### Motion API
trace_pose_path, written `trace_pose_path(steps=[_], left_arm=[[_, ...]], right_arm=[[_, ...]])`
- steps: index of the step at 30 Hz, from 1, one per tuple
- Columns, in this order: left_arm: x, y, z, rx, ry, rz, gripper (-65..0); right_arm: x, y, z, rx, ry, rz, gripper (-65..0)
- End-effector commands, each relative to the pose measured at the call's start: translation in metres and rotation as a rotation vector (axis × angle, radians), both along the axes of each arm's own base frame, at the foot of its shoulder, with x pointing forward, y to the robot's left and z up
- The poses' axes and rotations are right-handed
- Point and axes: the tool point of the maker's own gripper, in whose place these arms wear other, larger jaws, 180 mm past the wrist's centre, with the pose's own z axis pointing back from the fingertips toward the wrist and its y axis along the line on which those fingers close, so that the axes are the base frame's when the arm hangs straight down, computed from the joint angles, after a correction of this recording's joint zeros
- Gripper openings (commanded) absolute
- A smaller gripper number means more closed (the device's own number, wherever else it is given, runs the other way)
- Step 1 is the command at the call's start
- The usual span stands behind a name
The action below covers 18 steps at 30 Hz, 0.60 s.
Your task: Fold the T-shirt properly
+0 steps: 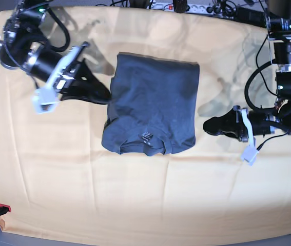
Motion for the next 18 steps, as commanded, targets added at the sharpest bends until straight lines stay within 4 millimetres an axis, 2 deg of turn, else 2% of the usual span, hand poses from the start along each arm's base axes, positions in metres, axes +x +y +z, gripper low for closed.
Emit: trace_pose_path(steps=[1, 5, 8, 12, 18], left_arm=[[0.002, 0.007, 0.020, -0.012, -0.063, 0.016, -65.0], [-0.028, 0.011, 0.027, 0.025, -0.122, 0.020, -65.0], [-0.056, 0.005, 0.032, 0.067, -0.161, -0.009, -65.0], [-0.099, -0.001, 0.036, 0.126, -0.192, -0.040, -65.0], [-0.157, 0.007, 0.036, 0.232, -0.151, -0.015, -65.0]], right_arm=[[-0.002, -0.008, 0.006, -0.009, -0.024, -0.014, -65.0], [-0.019, -0.050, -0.019, -0.120, 0.080, -0.111, -65.0], [-0.037, -0.080, -0.033, -0.193, 0.152, -0.174, -65.0], [-0.062, -0.121, -0.043, -0.294, 0.238, -0.263, -65.0], [-0.108, -0.171, -0.055, -0.418, 0.408, -0.401, -65.0]])
